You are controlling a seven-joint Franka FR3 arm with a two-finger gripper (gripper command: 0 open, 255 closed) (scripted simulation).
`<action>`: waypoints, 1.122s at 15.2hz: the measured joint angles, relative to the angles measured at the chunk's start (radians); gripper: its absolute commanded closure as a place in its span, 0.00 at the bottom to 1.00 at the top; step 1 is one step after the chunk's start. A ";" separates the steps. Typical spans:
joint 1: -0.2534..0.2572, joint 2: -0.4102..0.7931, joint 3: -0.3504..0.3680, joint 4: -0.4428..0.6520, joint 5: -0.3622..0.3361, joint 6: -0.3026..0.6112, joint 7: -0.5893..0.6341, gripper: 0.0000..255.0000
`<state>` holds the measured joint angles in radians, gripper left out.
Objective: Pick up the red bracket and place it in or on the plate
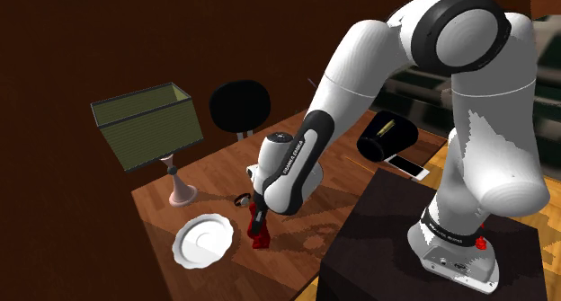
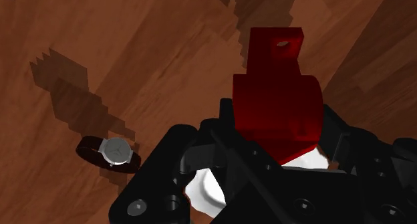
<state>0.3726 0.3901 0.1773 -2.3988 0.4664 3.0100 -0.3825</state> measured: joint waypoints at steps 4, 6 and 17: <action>0.021 -0.056 -0.026 -0.011 -0.020 -0.046 0.027 1.00; 0.033 -0.090 -0.039 -0.020 -0.033 -0.072 0.044 1.00; 0.077 -0.142 -0.095 0.060 -0.132 -0.202 0.148 1.00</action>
<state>0.4493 0.2479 0.0820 -2.3388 0.3348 2.8083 -0.2343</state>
